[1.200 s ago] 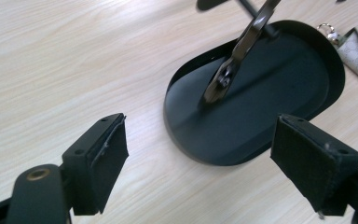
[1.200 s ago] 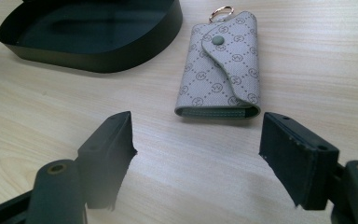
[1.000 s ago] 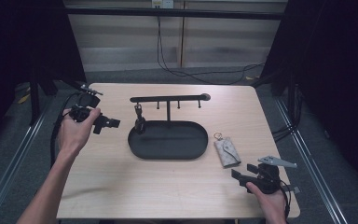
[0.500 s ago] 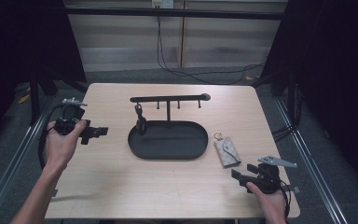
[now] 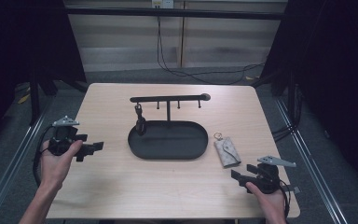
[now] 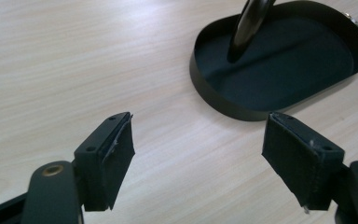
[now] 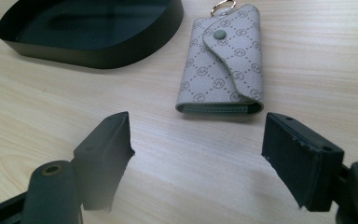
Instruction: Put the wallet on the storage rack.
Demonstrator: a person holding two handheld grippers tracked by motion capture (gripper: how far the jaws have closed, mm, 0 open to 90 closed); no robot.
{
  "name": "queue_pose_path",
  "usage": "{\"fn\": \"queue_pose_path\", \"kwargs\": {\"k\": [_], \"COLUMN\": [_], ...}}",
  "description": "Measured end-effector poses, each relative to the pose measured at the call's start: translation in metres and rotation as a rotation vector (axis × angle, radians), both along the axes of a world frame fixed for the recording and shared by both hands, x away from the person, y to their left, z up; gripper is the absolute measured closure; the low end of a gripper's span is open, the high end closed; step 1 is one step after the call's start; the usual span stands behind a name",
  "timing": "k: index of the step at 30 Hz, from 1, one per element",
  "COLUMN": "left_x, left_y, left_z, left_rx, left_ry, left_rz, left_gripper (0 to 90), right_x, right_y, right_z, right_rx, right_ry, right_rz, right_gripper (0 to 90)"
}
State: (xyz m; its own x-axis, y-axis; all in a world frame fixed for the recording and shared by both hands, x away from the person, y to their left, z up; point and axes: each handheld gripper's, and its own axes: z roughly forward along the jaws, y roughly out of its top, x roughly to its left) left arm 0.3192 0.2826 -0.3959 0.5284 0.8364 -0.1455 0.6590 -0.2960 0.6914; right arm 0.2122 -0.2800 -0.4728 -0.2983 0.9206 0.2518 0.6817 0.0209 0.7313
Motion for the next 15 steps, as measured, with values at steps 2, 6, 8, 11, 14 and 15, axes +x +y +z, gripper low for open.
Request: {"fn": "queue_pose_path", "kwargs": {"k": [2, 6, 8, 11, 14, 15], "left_x": [-0.004, -0.015, -0.020, -0.027, -0.037, -0.041], "left_y": [0.001, 0.000, 0.001, 0.001, 0.004, 0.005], "left_z": [-0.007, -0.021, -0.027, -0.033, -0.038, -0.039], "left_rx": [-0.008, -0.025, -0.040, 0.011, 0.008, 0.007], "left_ry": [0.002, -0.006, -0.001, -0.007, -0.022, -0.031], "left_rz": [-0.006, -0.016, -0.022, -0.030, -0.018, -0.017], "left_gripper": [24.6, 24.8, 24.8, 24.9, 25.0, 25.0], "right_x": [0.000, 0.000, 0.000, 0.002, 0.006, 0.007], "right_y": [0.002, 0.003, 0.002, 0.001, 0.003, 0.004], "right_z": [0.000, 0.001, 0.001, 0.001, 0.002, 0.004], "right_rx": [-0.013, -0.021, -0.015, -0.002, -0.008, -0.021], "right_ry": [0.001, -0.004, -0.005, 0.000, 0.012, 0.012], "right_rz": [0.008, 0.012, 0.009, 0.012, 0.026, 0.031], "right_gripper": [23.7, 23.7, 23.7, 23.7, 23.6, 23.6]}}
